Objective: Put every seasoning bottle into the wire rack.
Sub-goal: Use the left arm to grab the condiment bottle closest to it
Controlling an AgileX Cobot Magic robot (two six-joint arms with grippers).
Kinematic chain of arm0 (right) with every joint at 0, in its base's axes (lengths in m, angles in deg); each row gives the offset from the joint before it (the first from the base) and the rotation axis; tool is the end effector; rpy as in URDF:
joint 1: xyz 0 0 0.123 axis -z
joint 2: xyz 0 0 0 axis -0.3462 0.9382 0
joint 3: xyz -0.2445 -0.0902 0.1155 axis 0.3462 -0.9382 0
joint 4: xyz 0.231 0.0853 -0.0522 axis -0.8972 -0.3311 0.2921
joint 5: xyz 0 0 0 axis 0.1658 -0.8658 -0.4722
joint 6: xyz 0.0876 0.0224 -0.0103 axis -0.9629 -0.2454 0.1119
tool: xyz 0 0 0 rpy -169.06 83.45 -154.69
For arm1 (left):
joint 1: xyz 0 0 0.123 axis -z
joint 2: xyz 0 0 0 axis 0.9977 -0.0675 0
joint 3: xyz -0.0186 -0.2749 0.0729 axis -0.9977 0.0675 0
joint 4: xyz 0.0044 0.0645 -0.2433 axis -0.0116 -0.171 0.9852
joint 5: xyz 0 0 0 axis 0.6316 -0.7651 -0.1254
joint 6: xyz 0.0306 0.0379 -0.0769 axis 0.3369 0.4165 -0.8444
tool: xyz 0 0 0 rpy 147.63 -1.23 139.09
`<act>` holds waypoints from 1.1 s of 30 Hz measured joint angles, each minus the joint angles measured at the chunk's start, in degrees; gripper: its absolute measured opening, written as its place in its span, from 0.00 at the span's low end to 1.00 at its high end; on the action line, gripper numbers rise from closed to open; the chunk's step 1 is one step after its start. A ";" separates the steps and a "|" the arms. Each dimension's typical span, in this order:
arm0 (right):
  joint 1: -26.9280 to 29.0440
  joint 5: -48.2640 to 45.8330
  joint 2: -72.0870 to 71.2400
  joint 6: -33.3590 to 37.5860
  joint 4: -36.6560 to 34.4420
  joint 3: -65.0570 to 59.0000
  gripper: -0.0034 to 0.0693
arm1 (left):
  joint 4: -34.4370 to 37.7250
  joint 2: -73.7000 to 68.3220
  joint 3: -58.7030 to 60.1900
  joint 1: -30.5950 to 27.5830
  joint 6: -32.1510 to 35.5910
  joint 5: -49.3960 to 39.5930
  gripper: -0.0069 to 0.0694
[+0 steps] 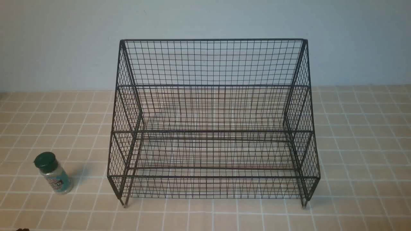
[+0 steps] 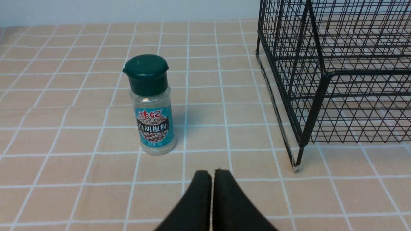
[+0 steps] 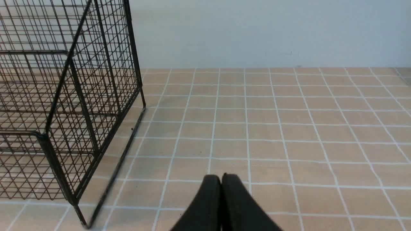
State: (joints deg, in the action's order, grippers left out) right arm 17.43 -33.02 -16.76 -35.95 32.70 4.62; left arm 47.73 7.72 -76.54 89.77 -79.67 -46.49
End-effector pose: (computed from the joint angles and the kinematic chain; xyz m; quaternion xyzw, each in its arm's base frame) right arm 0.0527 0.0009 0.1736 0.0100 0.8014 0.0248 0.5975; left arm 0.0524 -0.0038 0.1708 0.0159 0.8061 -0.0288 0.5909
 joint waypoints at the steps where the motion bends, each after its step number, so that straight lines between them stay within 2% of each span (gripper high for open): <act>1: 0.00 0.00 0.00 0.00 0.00 0.00 0.03 | 0.00 0.00 0.00 0.00 0.00 0.00 0.08; 28: 0.00 0.00 0.00 0.00 0.00 0.00 0.03 | -0.05 0.00 0.00 0.00 0.00 0.00 0.08; 31: 0.00 0.00 0.00 0.00 0.00 0.00 0.03 | 0.92 0.00 0.07 0.00 -0.07 1.91 0.08; 33: 0.00 0.00 0.00 0.00 0.00 0.00 0.03 | 4.50 0.00 0.12 0.00 -0.62 6.85 0.08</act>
State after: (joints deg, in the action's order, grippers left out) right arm 17.43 -33.02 -16.76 -35.95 32.70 4.62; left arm 52.22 7.72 -76.42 89.77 -80.29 -39.64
